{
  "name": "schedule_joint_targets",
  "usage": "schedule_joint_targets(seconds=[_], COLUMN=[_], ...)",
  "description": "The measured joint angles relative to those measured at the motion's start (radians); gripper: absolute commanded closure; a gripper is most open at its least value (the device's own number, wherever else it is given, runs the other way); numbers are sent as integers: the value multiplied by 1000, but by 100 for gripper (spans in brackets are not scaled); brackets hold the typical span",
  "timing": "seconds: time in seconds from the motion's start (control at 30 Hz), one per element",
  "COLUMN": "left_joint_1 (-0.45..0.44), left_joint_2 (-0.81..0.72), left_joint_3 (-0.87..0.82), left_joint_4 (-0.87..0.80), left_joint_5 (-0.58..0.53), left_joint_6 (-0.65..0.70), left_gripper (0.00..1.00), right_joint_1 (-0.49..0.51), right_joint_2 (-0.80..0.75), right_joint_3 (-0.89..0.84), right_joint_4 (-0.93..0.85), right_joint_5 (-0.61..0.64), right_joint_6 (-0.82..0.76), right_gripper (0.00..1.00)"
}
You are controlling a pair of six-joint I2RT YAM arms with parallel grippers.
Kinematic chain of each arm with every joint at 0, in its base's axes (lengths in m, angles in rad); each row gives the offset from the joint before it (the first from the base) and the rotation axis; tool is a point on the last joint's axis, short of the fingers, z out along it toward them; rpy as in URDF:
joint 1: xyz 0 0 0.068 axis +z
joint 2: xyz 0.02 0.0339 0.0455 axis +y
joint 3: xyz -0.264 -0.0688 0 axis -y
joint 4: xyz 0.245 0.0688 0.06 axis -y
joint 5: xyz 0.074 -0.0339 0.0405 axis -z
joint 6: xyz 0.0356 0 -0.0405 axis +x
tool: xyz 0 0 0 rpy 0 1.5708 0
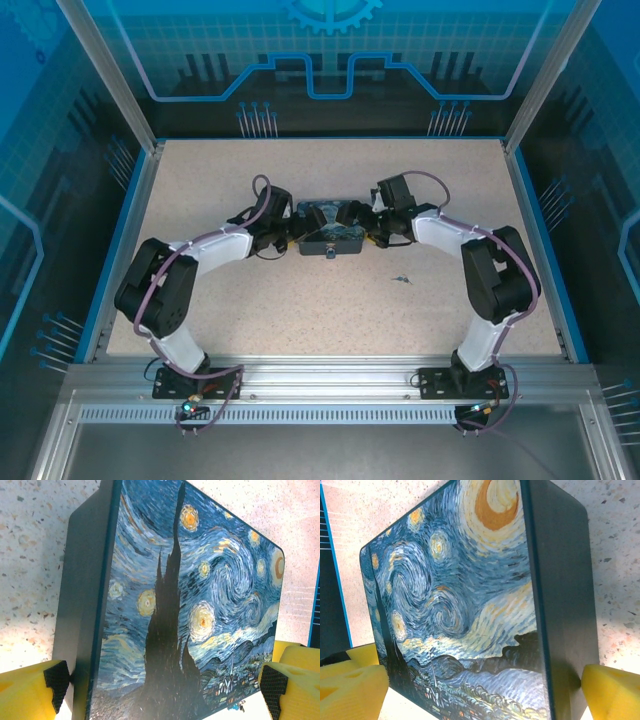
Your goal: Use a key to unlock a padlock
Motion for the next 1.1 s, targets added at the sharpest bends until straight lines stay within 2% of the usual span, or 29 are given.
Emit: schedule_joint_targets(seconds=[0.27,0.63,0.9,1.1], left_joint_1=[-2,79,61,40], left_joint_2=[-7,-80,-143,-192], left_joint_3=[-11,-1,-16,-59], left_joint_4=[6,-35,-38,-45], left_joint_5=[-34,-50,-48,-48], left_joint_6=[2,57,64,81], left_gripper=[1,1,1,1], right_joint_1=[3,-105,-133,-170], right_joint_2=[-12,-253,-293,-308], right_joint_3=[-1,-61,-97,-141], right_joint_4=[-30,-103,-187,-286], right_joint_5=[37,81,84,131], right_joint_6=[-5,-128,-245,-322], right_gripper=[0,0,0,2])
